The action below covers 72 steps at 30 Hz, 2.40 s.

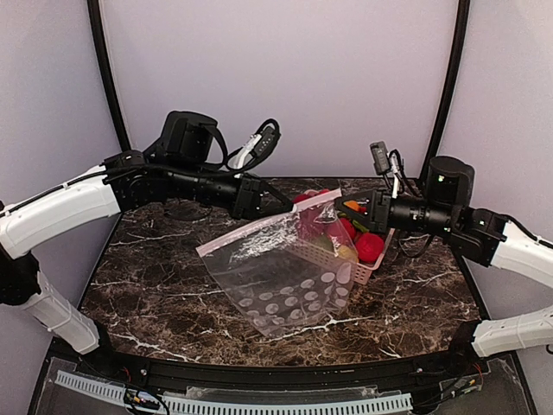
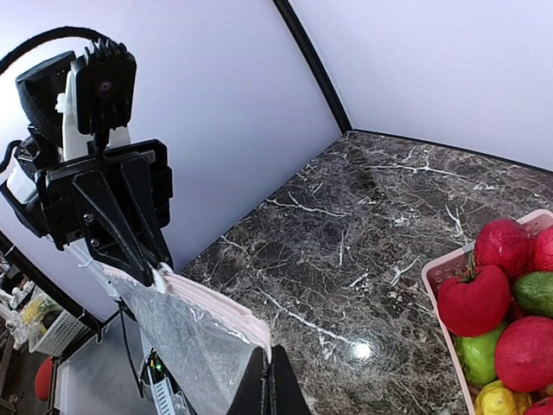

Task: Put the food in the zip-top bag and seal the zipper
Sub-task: Unzip the zipper of the food storage bag, then pass from the left arm to the right

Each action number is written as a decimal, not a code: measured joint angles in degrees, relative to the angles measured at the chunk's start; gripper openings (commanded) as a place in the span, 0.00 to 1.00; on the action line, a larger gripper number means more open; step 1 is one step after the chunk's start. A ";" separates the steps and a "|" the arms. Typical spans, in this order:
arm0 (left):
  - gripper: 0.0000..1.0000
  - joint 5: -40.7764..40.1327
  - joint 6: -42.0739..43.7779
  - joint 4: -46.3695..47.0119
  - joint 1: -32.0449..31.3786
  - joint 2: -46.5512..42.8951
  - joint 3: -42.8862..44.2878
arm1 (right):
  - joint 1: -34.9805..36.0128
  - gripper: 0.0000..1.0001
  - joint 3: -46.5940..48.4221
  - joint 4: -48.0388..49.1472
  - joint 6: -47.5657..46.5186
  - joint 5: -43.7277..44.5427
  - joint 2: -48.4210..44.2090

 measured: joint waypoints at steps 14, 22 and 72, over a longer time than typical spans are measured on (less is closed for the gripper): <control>0.01 -2.05 -1.70 -0.35 2.99 -4.76 -5.27 | -4.22 0.00 -0.24 -2.05 0.66 0.66 -1.11; 0.01 -1.86 -1.75 -1.75 4.07 -5.46 -5.79 | -5.81 0.00 -0.24 -3.28 0.63 0.63 -1.11; 0.01 -1.11 4.74 -15.21 12.57 -12.59 -0.79 | -6.97 0.00 8.41 0.24 -4.20 1.75 11.30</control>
